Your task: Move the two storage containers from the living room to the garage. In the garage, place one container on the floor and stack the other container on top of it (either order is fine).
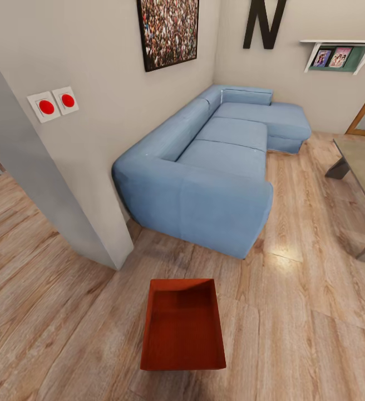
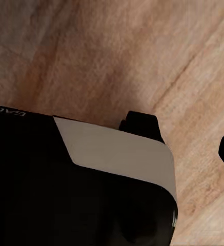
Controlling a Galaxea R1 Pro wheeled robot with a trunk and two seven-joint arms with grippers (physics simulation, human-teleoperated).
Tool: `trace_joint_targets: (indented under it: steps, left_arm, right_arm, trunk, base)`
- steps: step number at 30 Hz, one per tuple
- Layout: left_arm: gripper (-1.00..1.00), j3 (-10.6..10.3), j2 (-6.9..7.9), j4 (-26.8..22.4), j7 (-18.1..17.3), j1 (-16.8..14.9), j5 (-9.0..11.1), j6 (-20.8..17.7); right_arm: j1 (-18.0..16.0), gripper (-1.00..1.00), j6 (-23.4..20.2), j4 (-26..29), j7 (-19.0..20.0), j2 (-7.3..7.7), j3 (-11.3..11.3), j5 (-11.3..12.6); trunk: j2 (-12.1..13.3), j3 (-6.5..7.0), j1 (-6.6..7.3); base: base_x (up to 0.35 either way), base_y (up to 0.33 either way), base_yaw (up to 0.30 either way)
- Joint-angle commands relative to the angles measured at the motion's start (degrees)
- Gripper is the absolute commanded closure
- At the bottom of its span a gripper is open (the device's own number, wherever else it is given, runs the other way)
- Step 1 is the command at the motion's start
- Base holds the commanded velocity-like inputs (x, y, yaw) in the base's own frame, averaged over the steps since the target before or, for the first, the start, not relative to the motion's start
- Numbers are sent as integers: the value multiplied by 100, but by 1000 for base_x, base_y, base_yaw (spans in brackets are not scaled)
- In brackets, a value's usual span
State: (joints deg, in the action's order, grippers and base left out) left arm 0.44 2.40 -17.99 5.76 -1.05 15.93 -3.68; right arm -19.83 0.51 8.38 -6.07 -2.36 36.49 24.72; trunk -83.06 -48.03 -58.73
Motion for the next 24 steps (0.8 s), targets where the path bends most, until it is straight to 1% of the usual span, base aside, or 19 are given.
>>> trace_joint_targets:
  steps: [1, 3, 4, 5, 7, 9, 10, 12, 13, 14, 15, 16, 18, 19, 20, 21, 22, 23, 24]
  left_arm:
    - [-100, 3, 35, -158, 226, -238, 33, -149]
    - [-100, 4, 41, -328, 505, -661, 36, -257]
    - [-100, 3, 17, -391, 749, -847, 30, -305]
    - [-100, 2, 4, -417, 871, -922, 27, -327]
    - [-100, -1, -62, -573, 1526, -1160, 10, -452]
    - [-100, -2, -85, -721, 1856, -1249, 4, -539]
    - [-100, -5, -92, -1155, 2139, -1340, 9, -766]
    - [-100, -7, -95, -1841, 2033, -1418, 10, -1245]
    - [-100, -7, -96, -1948, 1969, -1447, 9, -1346]
    - [-100, -8, -98, -2126, 1725, -1631, 13, -1585]
    - [-100, -8, -99, -2132, 1571, -1810, 25, -1692]
    - [-100, -13, -107, -2021, 1467, -2000, 16, -1739]
    - [-100, -29, -127, -1824, 1402, -2180, -13, -1759]
    - [-100, -48, -179, -1491, 1346, -2440, -65, -1768]
    - [-100, -54, -214, -1296, 1323, -2607, -93, -1748]
    - [-100, -58, -230, -1206, 1313, -2689, -101, -1720]
    - [-100, -64, -291, -914, 1259, -2915, -116, -1509]
    - [-100, -65, -314, -848, 1251, -2947, -120, -1446]
    - [-100, -73, -395, -667, 1229, -3010, -127, -1273]
  right_arm:
    - [-397, -100, -59, -1, -170, -204, 50, 58]
    - [-1003, -100, -257, -2, -354, -436, 48, 64]
    - [-1261, -100, -327, -3, -403, -523, 48, 65]
    - [-1369, -100, -353, -3, -421, -559, 49, 66]
    - [-1829, -100, -423, -20, -507, -715, 35, 81]
    - [-2036, -100, -441, -33, -577, -764, 1, 126]
    - [-2257, -100, -439, -44, -712, -764, -115, 280]
    - [-2395, -100, -384, -51, -820, -764, -249, 475]
    - [-2414, -100, -365, -52, -828, -764, -268, 501]
    - [-2450, -100, -288, -57, -831, -764, -294, 539]
    - [-2461, -100, -234, -66, -829, -764, -283, 537]
    - [-2469, -100, -192, -94, -826, -764, -272, 523]
    - [-2473, -100, -155, -182, -819, -764, -263, 497]
    - [-2473, -100, -39, -369, -735, -764, -259, 453]
    - [-2474, -100, 75, -480, -628, -754, -258, 438]
    - [-2476, -100, 139, -526, -557, -742, -258, 432]
    - [-2477, -100, 314, -654, -225, -715, -262, 428]
    - [-2476, -100, 341, -686, -145, -713, -263, 429]
    - [-2471, -100, 409, -792, 57, -722, -264, 431]
  trunk:
    - [-2, -4, 0]
    - [-2, -4, 0]
    - [-2, -4, 0]
    - [-2, -4, 0]
    - [-2, -4, 0]
    - [-2, -4, 0]
    - [-2, -4, 0]
    - [-2, -4, 0]
    - [-2, -4, 0]
    - [-2, -4, 0]
    - [-2, -4, 0]
    - [-2, -4, 0]
    - [-2, -4, 0]
    - [-2, -4, 0]
    - [-2, -4, 0]
    - [-2, -4, 0]
    - [-2, -4, 0]
    - [-2, -4, 0]
    - [-2, -4, 0]
  base:
    - [0, 0, 0]
    - [0, 0, 0]
    - [0, 0, 0]
    - [0, 0, 0]
    - [0, 0, 0]
    - [0, 0, 0]
    - [0, 0, 0]
    - [0, 0, 0]
    - [0, 0, 0]
    - [0, 0, 0]
    - [0, 0, 0]
    - [0, 0, 0]
    - [0, 0, 0]
    - [0, 0, 0]
    - [0, 0, 0]
    - [0, 0, 0]
    - [0, 0, 0]
    - [0, 0, 0]
    - [0, 0, 0]
